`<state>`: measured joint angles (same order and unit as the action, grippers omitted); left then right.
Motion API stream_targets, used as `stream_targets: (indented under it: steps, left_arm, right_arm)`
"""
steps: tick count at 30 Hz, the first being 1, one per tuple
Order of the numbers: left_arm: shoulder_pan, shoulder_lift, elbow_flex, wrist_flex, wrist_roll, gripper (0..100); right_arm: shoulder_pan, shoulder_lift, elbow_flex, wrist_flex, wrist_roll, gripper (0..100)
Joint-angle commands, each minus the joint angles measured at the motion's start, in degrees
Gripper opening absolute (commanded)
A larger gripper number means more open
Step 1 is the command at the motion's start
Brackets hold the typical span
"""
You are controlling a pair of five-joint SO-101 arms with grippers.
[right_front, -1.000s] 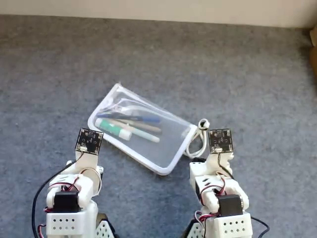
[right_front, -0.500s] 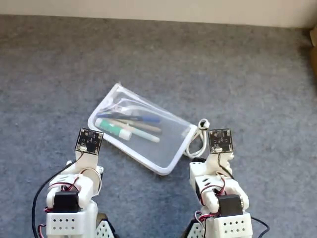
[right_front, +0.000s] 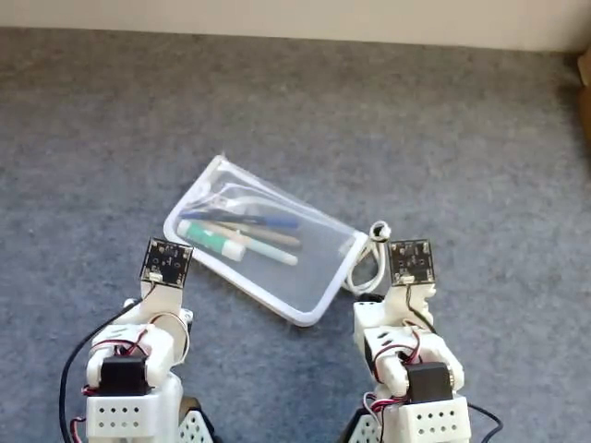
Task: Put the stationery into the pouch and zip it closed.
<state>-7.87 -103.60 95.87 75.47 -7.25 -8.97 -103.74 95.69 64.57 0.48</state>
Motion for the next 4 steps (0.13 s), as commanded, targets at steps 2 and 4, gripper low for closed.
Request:
stream_targets:
  steps: [2,4]
  left_arm:
    - [-0.9,-0.3,1.2,0.3,0.4,1]
    - [-0.9,-0.3,1.2,0.3,0.4,1]
  right_arm:
    - [0.7,0.2,7.4,-1.1,0.7,0.5]
    - [0.7,0.2,7.4,-1.1,0.7,0.5]
